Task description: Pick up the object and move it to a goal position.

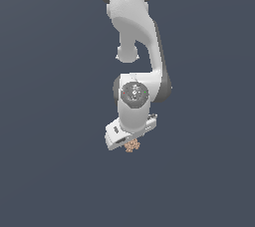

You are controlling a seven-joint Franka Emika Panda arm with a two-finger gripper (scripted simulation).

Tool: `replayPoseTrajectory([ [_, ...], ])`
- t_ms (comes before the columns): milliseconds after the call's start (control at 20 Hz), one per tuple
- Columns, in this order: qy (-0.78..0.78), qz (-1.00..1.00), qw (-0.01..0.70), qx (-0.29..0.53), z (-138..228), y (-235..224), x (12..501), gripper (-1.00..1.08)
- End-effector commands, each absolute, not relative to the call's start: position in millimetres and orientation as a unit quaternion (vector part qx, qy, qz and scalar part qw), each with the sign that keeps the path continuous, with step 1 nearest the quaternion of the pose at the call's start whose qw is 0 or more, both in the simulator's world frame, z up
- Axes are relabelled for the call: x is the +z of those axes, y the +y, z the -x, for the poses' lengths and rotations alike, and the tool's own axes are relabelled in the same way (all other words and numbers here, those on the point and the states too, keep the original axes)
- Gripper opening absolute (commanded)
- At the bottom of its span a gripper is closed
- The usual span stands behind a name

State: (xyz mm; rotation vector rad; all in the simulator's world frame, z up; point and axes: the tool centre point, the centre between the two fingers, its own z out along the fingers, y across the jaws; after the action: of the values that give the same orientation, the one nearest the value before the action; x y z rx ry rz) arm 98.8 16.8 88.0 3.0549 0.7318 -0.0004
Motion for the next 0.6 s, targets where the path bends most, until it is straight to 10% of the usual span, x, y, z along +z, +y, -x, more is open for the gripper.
replayPoseTrajectory([
  [0, 0.233, -0.972, 0.000, 0.000, -98.5, 16.9, 82.6, 1.00],
  [550, 0.235, -0.972, 0.000, 0.000, -98.5, 16.9, 37.8, 1.00],
])
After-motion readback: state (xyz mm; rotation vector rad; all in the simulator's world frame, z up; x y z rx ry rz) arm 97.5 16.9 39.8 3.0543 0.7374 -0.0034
